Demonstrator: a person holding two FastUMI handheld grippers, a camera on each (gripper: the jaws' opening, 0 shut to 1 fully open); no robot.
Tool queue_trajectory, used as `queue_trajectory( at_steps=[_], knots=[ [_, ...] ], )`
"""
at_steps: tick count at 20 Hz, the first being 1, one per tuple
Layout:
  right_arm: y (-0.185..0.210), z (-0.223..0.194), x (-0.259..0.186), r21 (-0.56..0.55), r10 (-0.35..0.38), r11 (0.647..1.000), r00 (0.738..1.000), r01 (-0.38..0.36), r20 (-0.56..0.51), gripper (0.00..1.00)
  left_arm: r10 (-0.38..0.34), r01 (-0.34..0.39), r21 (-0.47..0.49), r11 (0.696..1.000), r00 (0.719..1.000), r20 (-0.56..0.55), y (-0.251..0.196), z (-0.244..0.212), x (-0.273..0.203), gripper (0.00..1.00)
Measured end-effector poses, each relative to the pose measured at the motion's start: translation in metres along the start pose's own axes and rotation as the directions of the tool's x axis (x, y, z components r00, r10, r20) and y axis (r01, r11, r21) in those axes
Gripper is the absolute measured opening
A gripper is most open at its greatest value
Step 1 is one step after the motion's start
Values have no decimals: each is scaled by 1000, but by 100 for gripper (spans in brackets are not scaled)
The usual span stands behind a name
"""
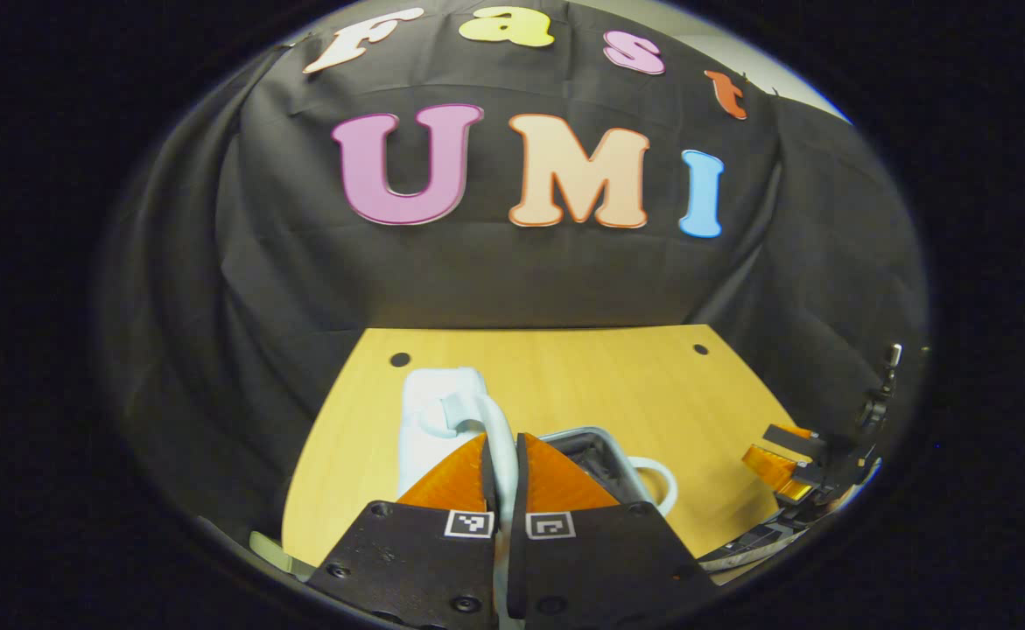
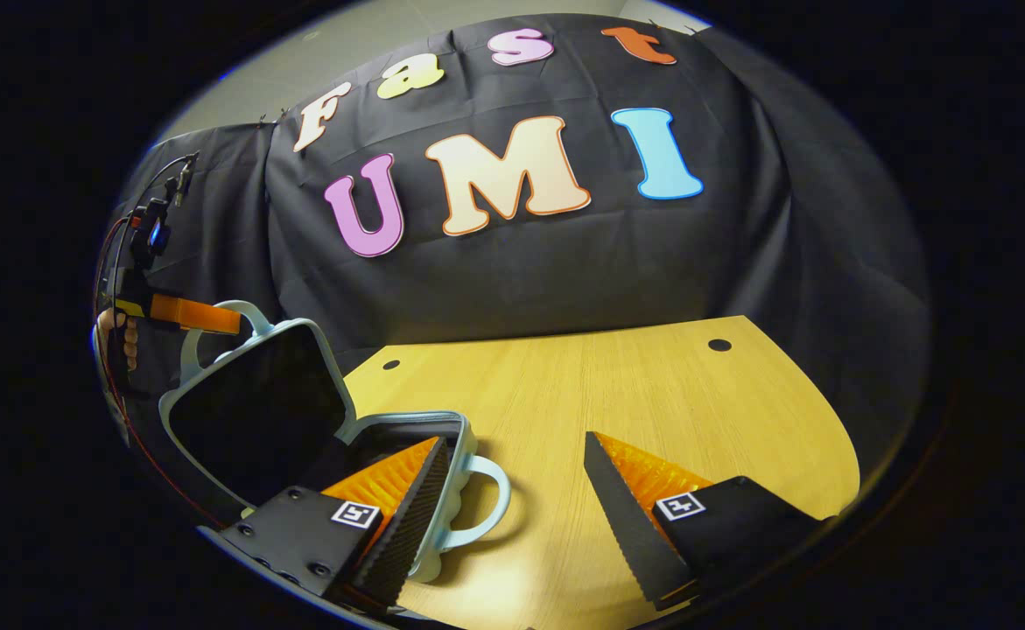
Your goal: First open the suitcase, pack the skin care products into it, and then close the suitcase.
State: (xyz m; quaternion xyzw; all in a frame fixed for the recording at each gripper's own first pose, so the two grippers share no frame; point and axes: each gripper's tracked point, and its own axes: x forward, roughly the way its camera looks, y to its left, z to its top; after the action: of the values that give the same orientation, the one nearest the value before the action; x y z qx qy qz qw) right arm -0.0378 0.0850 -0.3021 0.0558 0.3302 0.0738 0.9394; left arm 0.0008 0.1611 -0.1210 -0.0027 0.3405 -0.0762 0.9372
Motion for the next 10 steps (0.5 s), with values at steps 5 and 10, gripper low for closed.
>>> queue_trajectory(
  at_steps=[5, 10],
  knots=[
    [-31, 4, -13, 16, -51, 999, 999, 50, 7, 98, -134, 134, -4, 991, 991, -30, -64, -10, 28, 1],
    [-64, 3, -28, 35, -111, 993, 994, 110, 6, 98, -212, 217, 34, 976, 970, -118, -117, -48, 58, 2]
  ],
)
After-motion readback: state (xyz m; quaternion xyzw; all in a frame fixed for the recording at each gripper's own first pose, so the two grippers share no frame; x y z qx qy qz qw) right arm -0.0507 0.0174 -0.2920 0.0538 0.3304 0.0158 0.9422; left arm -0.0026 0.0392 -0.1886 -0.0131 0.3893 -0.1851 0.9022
